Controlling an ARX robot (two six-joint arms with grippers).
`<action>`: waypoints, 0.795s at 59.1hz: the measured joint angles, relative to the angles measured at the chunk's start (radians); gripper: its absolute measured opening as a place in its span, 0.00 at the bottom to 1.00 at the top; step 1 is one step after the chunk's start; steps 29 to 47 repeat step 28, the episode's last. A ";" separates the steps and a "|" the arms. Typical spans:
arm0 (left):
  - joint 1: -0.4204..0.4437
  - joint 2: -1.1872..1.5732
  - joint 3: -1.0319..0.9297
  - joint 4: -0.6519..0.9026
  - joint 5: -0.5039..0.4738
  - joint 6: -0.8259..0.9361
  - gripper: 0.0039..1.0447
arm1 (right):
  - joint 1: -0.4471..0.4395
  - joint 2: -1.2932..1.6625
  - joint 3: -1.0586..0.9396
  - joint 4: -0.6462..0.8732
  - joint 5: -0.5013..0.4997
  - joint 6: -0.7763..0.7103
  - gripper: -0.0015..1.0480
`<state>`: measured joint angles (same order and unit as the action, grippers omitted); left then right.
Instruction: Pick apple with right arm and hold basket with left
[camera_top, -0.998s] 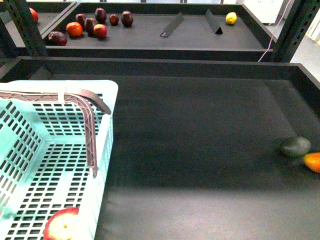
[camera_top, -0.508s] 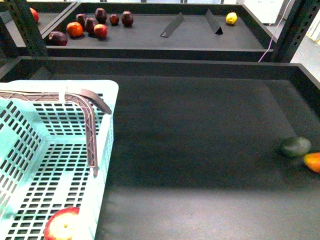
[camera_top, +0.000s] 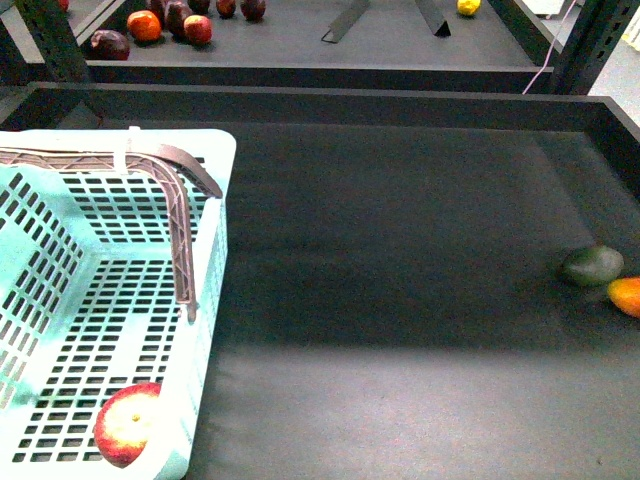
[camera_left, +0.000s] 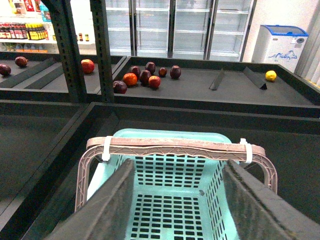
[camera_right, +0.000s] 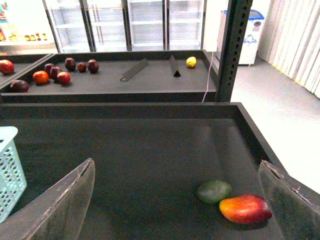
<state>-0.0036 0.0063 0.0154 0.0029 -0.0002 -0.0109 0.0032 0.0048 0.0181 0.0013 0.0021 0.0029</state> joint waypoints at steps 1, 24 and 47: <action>0.000 0.000 0.000 0.000 0.000 0.000 0.60 | 0.000 0.000 0.000 0.000 0.000 0.000 0.92; 0.000 0.000 0.000 0.000 0.000 0.002 0.93 | 0.000 0.000 0.000 0.000 0.000 0.000 0.92; 0.000 0.000 0.000 0.000 0.000 0.002 0.93 | 0.000 0.000 0.000 0.000 0.000 0.000 0.92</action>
